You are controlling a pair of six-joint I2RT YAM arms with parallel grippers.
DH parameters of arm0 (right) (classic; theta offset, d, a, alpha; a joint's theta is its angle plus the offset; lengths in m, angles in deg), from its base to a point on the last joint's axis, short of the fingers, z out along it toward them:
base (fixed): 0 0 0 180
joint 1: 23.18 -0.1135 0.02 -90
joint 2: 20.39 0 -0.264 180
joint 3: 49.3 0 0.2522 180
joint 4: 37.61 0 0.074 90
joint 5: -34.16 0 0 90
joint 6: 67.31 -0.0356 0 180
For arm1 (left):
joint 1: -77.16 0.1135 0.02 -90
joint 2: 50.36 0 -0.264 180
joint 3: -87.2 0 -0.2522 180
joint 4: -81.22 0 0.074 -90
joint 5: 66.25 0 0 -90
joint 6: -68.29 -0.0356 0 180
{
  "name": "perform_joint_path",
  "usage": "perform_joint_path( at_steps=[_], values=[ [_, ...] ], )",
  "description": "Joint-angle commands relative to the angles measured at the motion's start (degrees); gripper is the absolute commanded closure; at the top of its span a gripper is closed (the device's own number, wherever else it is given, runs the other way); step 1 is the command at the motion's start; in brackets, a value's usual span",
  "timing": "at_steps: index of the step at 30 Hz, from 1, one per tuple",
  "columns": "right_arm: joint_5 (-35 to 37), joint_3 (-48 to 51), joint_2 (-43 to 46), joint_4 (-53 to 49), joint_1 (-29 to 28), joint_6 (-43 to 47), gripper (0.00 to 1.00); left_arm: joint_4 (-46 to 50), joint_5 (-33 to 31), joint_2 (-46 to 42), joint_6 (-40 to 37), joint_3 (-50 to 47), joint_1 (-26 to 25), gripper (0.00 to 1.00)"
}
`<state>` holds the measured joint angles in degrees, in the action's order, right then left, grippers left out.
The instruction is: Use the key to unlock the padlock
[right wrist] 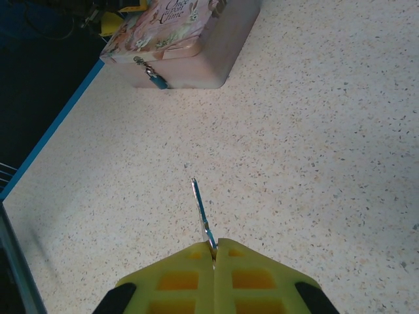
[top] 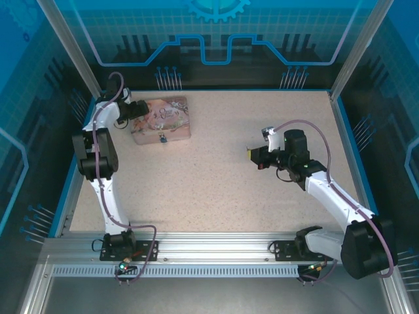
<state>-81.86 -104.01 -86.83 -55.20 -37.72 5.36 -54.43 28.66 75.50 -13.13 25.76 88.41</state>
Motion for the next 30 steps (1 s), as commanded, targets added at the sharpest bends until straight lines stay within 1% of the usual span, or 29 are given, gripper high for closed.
perform_joint_path(
  at_steps=[1, 6, 11, 14, 17, 20, 27, 30],
  values=[
    [-2.0, 0.6, 1.0, 0.5, 0.9, -0.9, 1.00, 1.8, 0.5, 0.9, -2.0, -1.0, -1.8, 0.17],
    [-1.8, 0.8, 1.5, 0.1, 1.1, -0.8, 1.00, 0.9, -0.1, 0.9, -2.3, -3.1, -4.4, 0.28],
    [-1.6, 1.2, 2.2, 0.1, 1.2, -1.0, 1.00, -2.8, -1.7, -1.5, -0.4, -9.4, -7.4, 0.33],
    [-1.6, 1.1, 2.3, -0.1, 1.3, -1.0, 1.00, -5.3, -1.8, -4.1, 1.2, -14.2, -9.4, 0.35],
    [-1.3, 0.8, 2.2, -0.3, 1.3, -0.9, 1.00, -4.3, -5.3, -7.1, 0.7, -16.6, -12.6, 0.36],
    [-1.5, 0.6, 1.7, -0.2, 1.3, -1.1, 1.00, -6.7, -3.3, -10.0, 3.0, -20.3, -14.7, 0.36],
    [-1.7, 0.2, 1.2, -0.1, 1.3, -1.3, 1.00, -4.6, -4.5, -9.2, 0.3, -19.9, -22.0, 0.39],
    [-1.2, 0.1, 1.7, -0.5, 1.3, -1.0, 1.00, -4.3, -3.7, -8.9, -1.6, -19.2, -24.5, 0.42]
  ],
)
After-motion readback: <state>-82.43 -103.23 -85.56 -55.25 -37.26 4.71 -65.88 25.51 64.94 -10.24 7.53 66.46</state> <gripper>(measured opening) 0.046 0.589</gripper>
